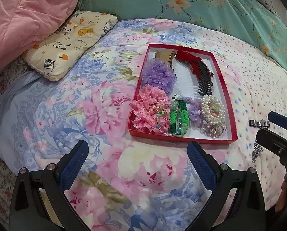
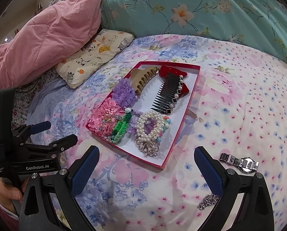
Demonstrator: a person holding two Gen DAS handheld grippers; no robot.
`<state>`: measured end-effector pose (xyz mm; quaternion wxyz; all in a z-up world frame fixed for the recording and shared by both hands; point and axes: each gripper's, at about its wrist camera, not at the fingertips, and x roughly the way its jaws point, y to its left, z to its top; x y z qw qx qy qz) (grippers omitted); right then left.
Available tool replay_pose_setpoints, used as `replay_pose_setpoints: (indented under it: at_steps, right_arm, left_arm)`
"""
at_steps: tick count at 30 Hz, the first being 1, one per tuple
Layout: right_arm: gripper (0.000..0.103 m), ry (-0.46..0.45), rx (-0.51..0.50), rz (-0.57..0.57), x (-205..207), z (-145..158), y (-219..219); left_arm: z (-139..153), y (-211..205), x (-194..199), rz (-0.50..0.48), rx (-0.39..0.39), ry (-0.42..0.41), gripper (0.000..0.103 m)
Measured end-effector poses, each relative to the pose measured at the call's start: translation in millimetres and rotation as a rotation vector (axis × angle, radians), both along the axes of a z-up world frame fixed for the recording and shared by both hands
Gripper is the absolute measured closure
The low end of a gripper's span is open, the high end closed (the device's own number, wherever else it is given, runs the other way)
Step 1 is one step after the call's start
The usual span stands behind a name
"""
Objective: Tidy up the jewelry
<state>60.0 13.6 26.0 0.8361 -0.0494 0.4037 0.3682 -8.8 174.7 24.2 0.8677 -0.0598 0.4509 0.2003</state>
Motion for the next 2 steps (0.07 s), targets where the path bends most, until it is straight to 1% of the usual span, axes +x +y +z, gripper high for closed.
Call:
replay_pose_setpoints:
  at_steps: [2]
  right_arm:
    - [0.003,0.004,0.005,-0.007,1.9,-1.0,-1.7]
  left_arm:
    - [0.1,-0.6,0.3,0.003,0.004,0.0,0.0]
